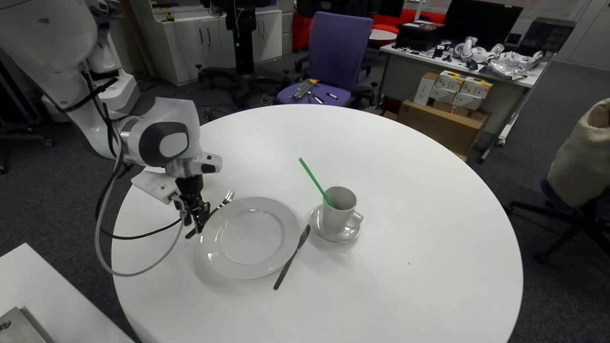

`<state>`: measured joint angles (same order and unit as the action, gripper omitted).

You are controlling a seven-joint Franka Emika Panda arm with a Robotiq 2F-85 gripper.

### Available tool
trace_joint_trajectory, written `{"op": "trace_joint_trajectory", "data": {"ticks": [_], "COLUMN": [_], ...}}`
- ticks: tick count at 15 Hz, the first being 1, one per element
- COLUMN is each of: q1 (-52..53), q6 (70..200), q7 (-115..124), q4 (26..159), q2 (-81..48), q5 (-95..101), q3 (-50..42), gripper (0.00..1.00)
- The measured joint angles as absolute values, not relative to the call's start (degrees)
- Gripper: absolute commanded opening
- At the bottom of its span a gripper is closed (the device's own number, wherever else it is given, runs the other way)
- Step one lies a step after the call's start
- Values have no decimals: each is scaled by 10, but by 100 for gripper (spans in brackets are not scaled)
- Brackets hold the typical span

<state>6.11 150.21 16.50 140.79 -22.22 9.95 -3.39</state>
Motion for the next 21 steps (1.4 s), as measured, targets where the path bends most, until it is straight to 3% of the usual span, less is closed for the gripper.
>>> {"op": "trace_joint_trajectory", "data": {"ticks": [1,2,3,7,21], "q1": [58,56,51,34,42], "q6": [1508,1514,1519,1541,1590], "q7": [159,152,142,109,99], "q4": [1409,1411,1412,1412,1424], "q2": [-222,-222,-223,-226,-217], "q5": [93,84,73,39,50], "q3": [-34,-34,-33,-31,-32], "gripper": [55,40,31,2,4]}}
